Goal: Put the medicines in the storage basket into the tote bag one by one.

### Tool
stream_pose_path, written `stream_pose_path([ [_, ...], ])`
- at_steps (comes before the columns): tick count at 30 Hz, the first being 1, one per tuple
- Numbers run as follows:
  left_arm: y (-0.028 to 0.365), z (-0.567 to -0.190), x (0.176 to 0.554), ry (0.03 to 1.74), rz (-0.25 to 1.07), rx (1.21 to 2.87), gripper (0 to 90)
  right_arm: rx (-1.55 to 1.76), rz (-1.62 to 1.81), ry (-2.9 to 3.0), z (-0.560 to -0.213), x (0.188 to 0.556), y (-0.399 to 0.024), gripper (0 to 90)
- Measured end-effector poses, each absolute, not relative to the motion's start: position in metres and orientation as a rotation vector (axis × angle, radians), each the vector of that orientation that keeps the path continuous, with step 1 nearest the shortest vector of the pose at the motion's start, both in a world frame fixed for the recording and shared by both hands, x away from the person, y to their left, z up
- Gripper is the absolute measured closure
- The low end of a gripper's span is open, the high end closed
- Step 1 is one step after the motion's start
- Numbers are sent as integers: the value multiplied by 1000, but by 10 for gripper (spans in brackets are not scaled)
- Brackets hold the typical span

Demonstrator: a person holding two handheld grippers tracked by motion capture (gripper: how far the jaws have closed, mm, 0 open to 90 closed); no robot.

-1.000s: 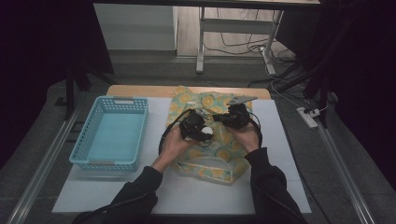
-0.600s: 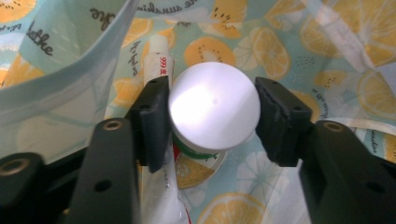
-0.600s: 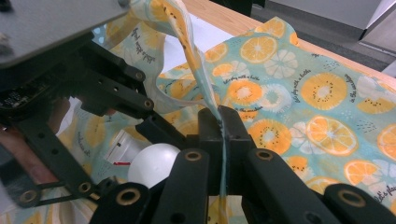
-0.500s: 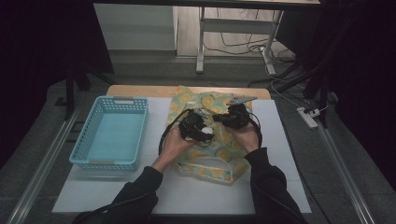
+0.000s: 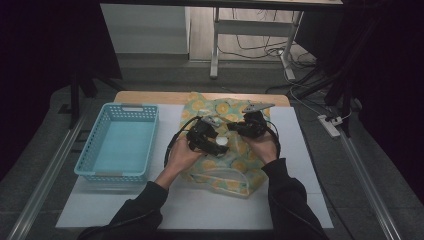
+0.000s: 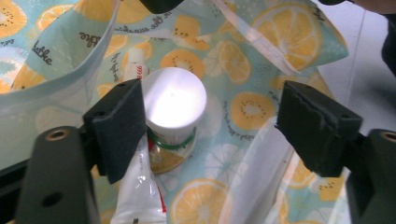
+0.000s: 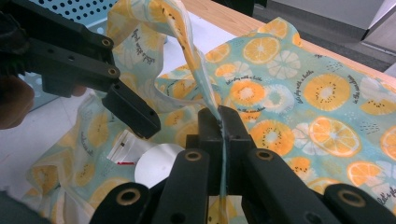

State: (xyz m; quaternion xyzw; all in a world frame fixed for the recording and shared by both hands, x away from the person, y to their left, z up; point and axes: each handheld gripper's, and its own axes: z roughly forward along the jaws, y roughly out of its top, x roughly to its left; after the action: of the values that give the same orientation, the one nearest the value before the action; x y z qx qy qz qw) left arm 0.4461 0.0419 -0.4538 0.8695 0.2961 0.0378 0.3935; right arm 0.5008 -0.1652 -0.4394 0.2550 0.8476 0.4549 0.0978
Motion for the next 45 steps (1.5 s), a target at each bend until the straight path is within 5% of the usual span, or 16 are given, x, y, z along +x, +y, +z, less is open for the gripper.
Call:
stream_pose_path([
  [14, 54, -453, 422, 691, 26, 2142, 37, 745, 1348, 2510, -438, 499, -165, 889],
  [45, 58, -495, 387, 694, 10, 2228, 11, 725, 1358, 2505, -433, 495, -165, 888],
])
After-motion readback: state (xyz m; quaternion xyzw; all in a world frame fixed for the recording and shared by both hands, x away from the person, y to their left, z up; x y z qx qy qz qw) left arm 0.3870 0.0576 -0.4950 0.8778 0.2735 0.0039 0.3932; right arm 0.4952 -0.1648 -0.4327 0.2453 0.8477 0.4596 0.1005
